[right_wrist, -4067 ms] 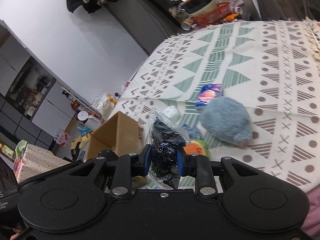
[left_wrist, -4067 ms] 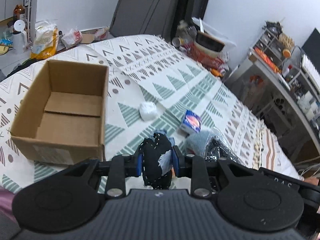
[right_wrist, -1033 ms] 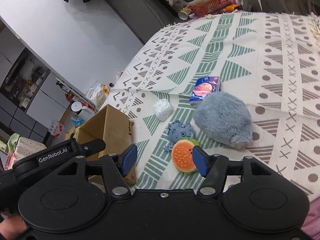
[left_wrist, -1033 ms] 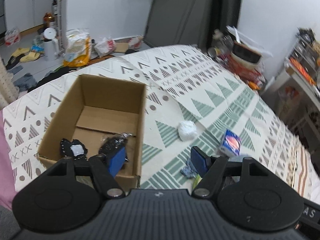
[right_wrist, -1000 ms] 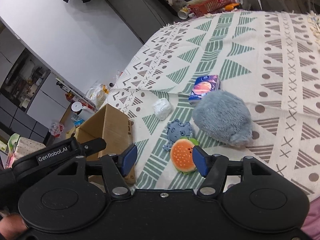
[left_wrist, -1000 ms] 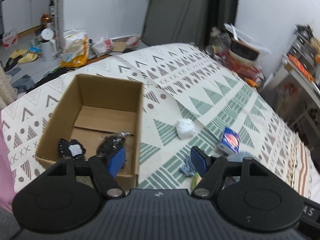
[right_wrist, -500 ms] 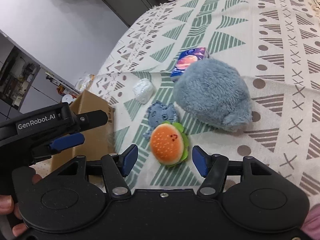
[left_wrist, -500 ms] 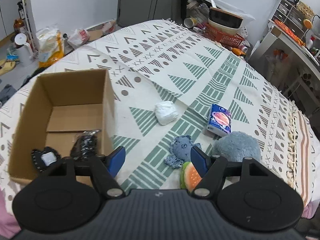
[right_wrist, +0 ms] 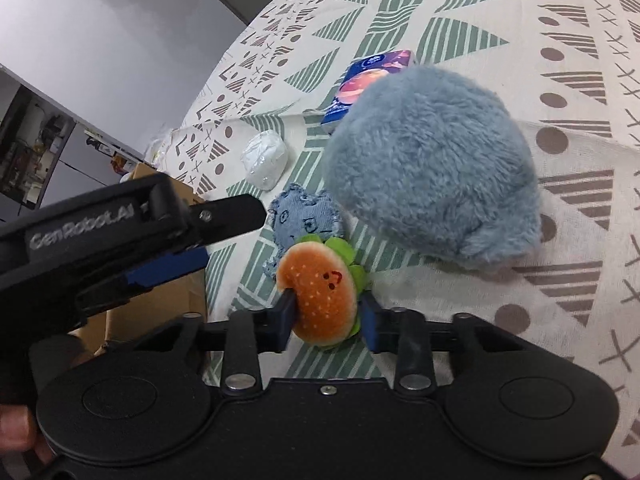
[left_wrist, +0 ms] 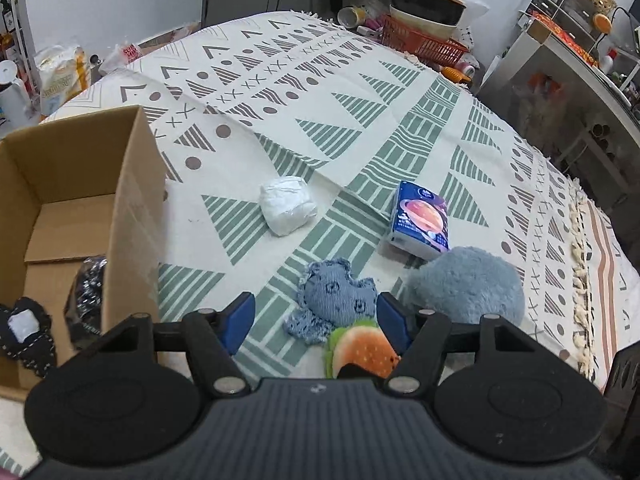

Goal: Organize soft objects
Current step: 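Grasp the blue denim octopus plush with the left tool while the right tool holds the hamburger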

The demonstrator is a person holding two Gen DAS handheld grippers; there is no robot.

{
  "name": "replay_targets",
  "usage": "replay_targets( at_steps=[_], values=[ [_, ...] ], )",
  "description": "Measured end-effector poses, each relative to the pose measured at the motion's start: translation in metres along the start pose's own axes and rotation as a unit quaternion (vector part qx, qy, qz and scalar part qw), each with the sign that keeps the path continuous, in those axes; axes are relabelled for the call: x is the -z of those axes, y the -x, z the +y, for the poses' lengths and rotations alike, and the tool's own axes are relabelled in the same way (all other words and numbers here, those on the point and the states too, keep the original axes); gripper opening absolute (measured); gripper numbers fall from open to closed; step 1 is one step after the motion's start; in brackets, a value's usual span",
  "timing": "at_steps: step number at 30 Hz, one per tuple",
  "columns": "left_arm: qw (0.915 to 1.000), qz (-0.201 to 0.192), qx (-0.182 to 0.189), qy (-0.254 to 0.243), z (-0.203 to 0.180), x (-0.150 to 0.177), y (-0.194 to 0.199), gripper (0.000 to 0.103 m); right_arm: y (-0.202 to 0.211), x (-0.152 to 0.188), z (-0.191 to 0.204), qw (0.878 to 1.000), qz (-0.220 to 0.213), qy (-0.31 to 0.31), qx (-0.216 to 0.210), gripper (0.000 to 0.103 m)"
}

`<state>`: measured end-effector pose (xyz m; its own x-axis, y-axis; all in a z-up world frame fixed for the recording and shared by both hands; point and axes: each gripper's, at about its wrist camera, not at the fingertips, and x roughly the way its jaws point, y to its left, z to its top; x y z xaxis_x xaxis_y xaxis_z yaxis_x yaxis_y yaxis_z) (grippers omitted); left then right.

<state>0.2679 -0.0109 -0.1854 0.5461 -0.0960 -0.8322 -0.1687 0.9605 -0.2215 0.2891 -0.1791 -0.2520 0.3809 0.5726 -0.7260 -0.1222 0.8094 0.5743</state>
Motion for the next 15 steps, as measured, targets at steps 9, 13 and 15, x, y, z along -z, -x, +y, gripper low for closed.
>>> replay_targets(
  at_steps=[9, 13, 15],
  values=[
    [0.9997, 0.022, 0.007, 0.007, -0.003, 0.0, -0.028, 0.066, 0.015, -0.002, -0.016, 0.999, -0.029, -0.012, 0.033, 0.026],
    [0.9998, 0.02, -0.005, -0.002, -0.007, 0.002, -0.037, 0.066, 0.017, -0.004, -0.02, 0.998, -0.038, -0.009, 0.046, 0.026],
    [0.9997, 0.026, -0.003, 0.002, -0.007, 0.002, -0.04, 0.066, 0.016, -0.004, -0.02, 0.998, -0.037, -0.006, 0.048, 0.027]
  ],
)
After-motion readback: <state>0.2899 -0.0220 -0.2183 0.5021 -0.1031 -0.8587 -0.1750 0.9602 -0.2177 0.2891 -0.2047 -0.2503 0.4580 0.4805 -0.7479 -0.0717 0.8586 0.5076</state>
